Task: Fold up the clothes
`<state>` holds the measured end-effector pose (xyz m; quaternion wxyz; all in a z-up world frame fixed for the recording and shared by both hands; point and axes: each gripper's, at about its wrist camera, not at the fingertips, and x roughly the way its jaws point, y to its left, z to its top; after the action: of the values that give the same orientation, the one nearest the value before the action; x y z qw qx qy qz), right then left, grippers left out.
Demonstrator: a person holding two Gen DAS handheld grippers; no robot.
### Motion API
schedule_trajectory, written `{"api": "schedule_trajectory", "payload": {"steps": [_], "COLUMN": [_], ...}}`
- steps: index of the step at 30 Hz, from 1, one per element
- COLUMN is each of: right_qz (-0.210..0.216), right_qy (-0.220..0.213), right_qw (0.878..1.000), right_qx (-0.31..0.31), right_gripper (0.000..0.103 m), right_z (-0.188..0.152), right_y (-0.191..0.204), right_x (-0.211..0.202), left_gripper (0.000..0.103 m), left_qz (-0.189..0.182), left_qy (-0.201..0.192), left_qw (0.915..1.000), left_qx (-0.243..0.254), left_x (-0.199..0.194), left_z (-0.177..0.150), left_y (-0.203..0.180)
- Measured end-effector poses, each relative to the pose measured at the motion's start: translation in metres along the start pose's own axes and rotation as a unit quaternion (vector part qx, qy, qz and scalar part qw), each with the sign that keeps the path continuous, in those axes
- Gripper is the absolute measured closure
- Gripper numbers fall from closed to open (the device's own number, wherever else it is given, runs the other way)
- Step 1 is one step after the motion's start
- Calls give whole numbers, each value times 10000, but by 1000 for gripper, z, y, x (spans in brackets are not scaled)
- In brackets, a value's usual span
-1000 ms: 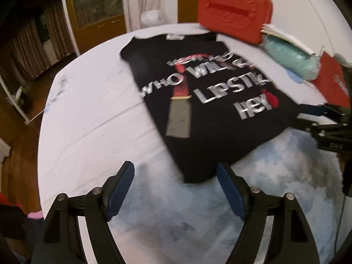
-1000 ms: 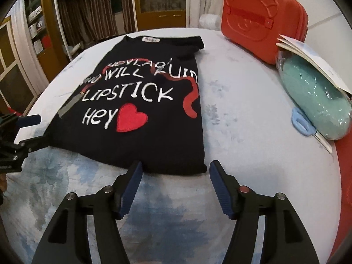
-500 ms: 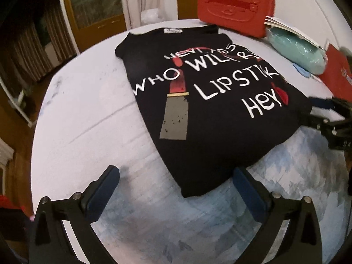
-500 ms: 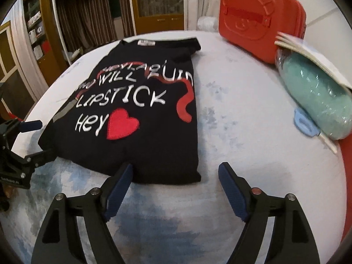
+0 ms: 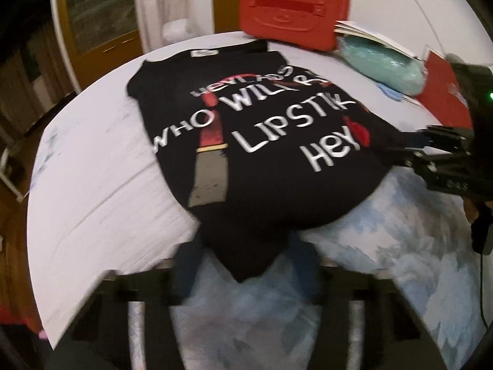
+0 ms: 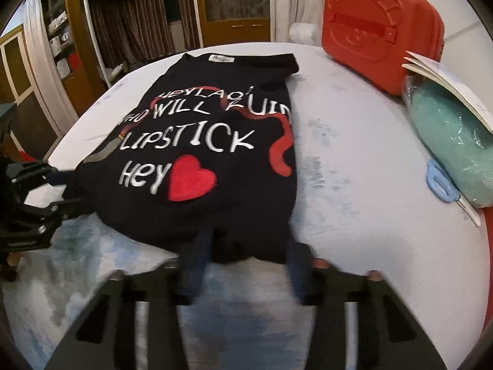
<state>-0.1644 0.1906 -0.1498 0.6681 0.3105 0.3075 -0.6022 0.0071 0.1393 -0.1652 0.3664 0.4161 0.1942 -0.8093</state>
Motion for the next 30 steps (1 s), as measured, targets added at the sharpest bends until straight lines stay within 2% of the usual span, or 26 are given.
{"api": "schedule_trajectory", "payload": {"steps": [2, 4, 8, 10, 15, 19, 22, 26, 30], "right_qz": [-60, -4, 136, 155, 335, 459, 404, 205, 101], "right_qy": [36, -97, -317, -293, -140, 82, 26, -185, -285], "right_qw": [10000, 9998, 9987, 9979, 9921, 9895, 9891, 9912, 9922], "right_qx": [49, 156, 365, 560, 1198, 1365, 1418, 1298, 1206], "right_gripper": [83, 86, 87, 88, 88, 88, 88, 89, 89], "right_z": [4, 9, 15, 10, -27, -48, -29, 17, 80], "right_y": [4, 10, 23, 32, 75, 113, 115, 103, 77], "right_x": [-4, -20, -49, -60, -90, -106, -106, -103, -83], "left_gripper": [90, 93, 93, 93, 93, 93, 93, 93, 93], "left_qz": [-55, -119, -200, -279, -467, -654, -792, -1043, -1208], "left_qy": [53, -61, -268, -270, 10, 166, 162, 188, 243], "left_qw": [9999, 9999, 9994, 9990, 9970, 9957, 9946, 9925, 9908], "left_qx": [83, 89, 105, 201, 622, 641, 654, 605, 566], "left_x": [-6, -20, -47, -64, -113, -129, -132, -115, -90], "left_z": [6, 14, 23, 17, -26, -31, -19, 28, 86], "left_y": [2, 11, 26, 31, 44, 60, 71, 92, 114]}}
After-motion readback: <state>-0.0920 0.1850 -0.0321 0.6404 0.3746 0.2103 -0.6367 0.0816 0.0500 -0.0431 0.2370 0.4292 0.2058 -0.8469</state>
